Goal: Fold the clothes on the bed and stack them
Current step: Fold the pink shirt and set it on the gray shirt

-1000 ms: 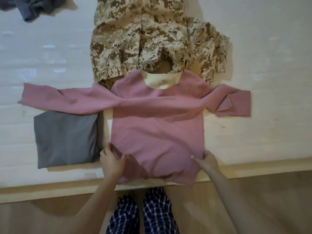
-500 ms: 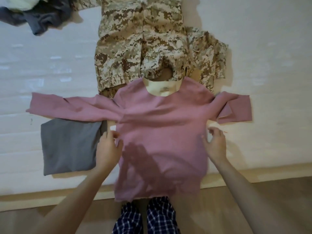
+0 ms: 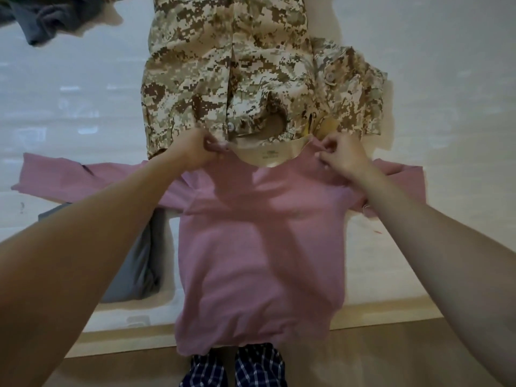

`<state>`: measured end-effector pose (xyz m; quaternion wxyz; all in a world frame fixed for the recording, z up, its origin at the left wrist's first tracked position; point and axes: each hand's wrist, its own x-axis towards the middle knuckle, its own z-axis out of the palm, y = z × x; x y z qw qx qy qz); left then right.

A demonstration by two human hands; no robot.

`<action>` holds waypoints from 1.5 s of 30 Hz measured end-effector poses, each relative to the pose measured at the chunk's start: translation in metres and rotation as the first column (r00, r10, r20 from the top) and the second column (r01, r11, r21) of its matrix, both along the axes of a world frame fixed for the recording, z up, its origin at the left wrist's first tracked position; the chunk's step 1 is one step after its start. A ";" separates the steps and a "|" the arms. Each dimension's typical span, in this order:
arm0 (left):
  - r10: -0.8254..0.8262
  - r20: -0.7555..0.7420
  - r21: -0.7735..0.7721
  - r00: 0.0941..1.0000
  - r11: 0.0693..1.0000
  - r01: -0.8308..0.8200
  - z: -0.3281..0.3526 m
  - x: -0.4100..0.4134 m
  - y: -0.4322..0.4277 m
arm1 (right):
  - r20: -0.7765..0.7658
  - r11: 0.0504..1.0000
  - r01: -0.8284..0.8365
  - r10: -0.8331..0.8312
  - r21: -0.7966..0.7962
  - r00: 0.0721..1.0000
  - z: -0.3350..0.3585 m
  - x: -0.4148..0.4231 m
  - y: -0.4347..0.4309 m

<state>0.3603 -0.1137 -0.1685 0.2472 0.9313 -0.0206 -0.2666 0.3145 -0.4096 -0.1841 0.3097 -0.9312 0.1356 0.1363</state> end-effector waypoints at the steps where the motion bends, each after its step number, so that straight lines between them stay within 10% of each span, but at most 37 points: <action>1: 0.022 0.091 0.008 0.996 1.000 -0.022 0.003 -0.001 0.004 | 0.082 1.000 0.029 -0.028 -0.009 0.996 0.003 -0.002 -0.003; 4: 0.151 0.370 -0.062 0.917 0.989 -0.137 0.011 -0.003 0.011 | 0.309 0.995 0.093 -0.095 0.023 0.946 0.015 -0.003 -0.010; 9: 0.311 0.343 -0.187 0.887 0.947 -0.260 0.001 -0.041 -0.006 | 0.107 0.864 0.329 -0.395 0.381 0.912 0.016 -0.023 -0.021; 14: -0.170 0.491 -0.028 0.854 0.977 0.211 -0.023 -0.154 -0.050 | 0.207 0.712 0.699 -0.675 -0.068 0.708 -0.012 -0.117 -0.067; 20: -0.389 0.193 0.098 0.901 0.921 0.377 -0.067 -0.203 -0.081 | 0.004 0.920 0.359 -0.363 -0.158 0.932 -0.050 -0.146 -0.077; 24: -0.394 0.094 0.127 0.914 0.916 0.382 -0.083 -0.192 -0.073 | -0.039 0.845 0.411 -0.450 -0.342 0.892 -0.057 -0.132 -0.083; 28: -0.435 0.019 0.120 0.900 0.895 0.430 -0.080 -0.187 -0.069 | -0.191 0.864 0.461 -0.497 -0.205 0.847 -0.051 -0.122 -0.089; 39: -0.353 0.275 0.242 0.894 0.925 0.292 -0.074 -0.191 -0.052 | -0.051 0.784 0.382 -0.463 -0.490 0.885 -0.059 -0.104 -0.069; 45: -0.282 0.005 0.140 0.959 0.950 0.278 -0.078 -0.198 -0.016 | 0.306 0.427 0.901 -0.851 -0.073 0.427 0.028 -0.126 -0.156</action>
